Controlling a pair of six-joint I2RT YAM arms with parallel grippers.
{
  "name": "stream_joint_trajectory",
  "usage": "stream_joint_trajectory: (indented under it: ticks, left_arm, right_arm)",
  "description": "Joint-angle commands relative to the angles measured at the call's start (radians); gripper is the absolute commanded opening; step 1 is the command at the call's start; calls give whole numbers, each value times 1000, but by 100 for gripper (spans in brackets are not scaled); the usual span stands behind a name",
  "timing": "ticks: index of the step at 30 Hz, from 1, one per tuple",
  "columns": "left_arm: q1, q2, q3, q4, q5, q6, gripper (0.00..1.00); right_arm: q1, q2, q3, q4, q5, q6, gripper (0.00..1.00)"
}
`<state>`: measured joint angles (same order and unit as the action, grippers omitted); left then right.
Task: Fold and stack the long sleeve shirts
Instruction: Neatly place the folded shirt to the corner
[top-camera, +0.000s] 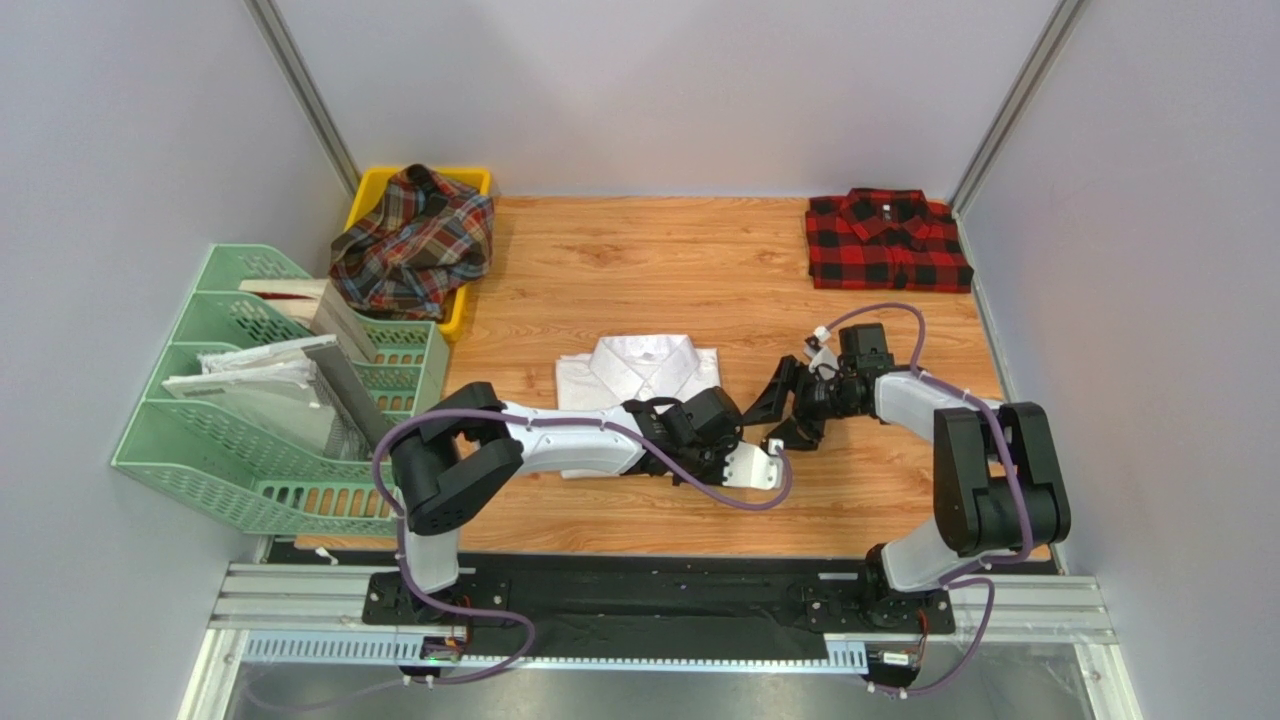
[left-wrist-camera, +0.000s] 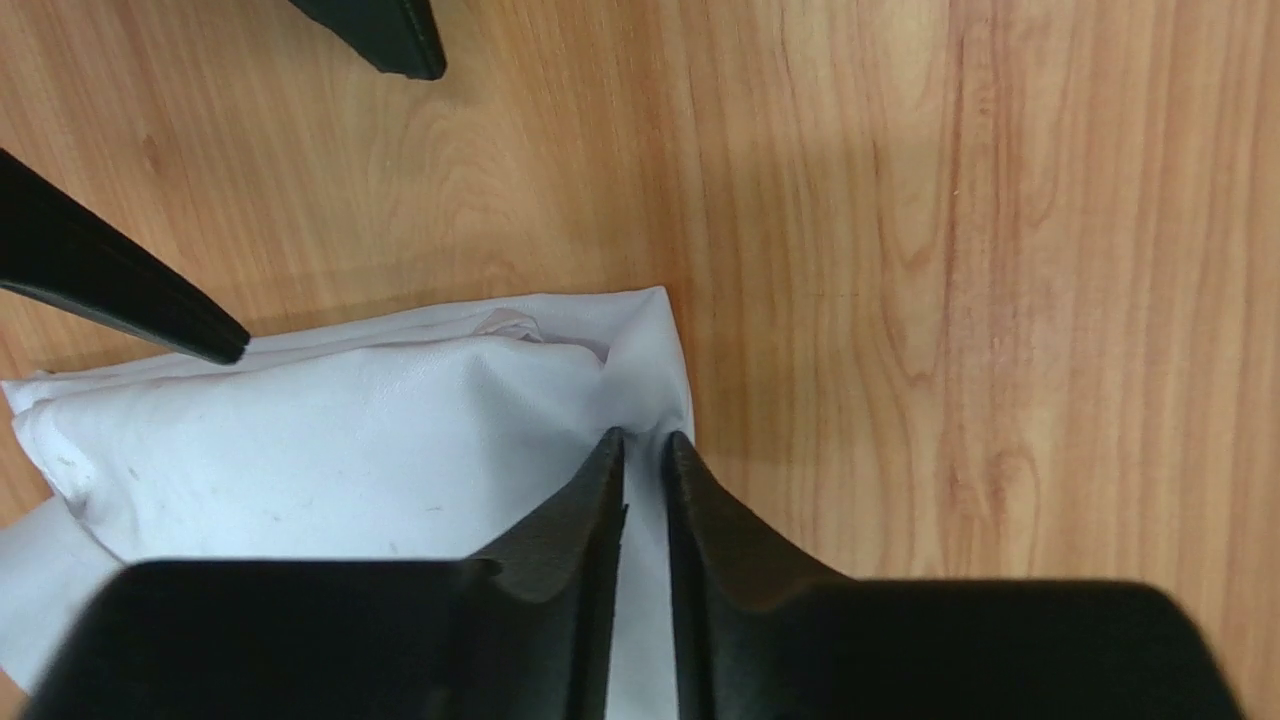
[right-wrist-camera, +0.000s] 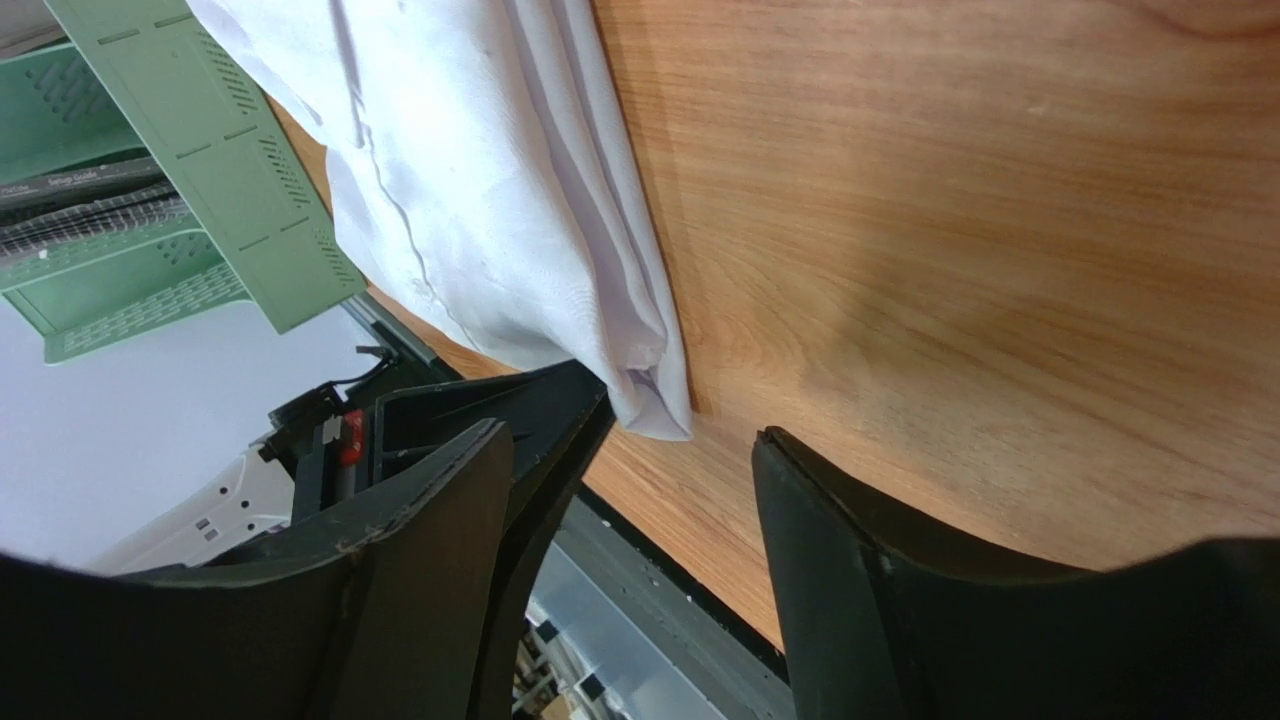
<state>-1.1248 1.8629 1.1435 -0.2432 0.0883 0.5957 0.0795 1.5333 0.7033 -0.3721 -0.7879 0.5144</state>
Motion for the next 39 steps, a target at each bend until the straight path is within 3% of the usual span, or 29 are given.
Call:
stream_joint_trajectory:
  ticks: [1,3,8,19,26,39]
  left_arm:
    - [11,2,-7,56,-15,27,6]
    - [39,-30,-5,61,36,12,0]
    - [112,-114,13,33,160,-28,0]
    - [126,-145,19,4,186,-10,0]
    - [134,-136,19,-2,211,-2,0]
    - [140,-107,56,-2,218,-8,0]
  right_arm:
    - [-1,25,-30,90,0,64,70]
    - [6,50,-31,124,-13,70,71]
    - [35,88,-33,208,-45,107,75]
    - [74,206,-31,628,-82,344,78]
    - [39,125,-85,512,-113,286,78]
    - [138,217,-119,782,-94,449,84]
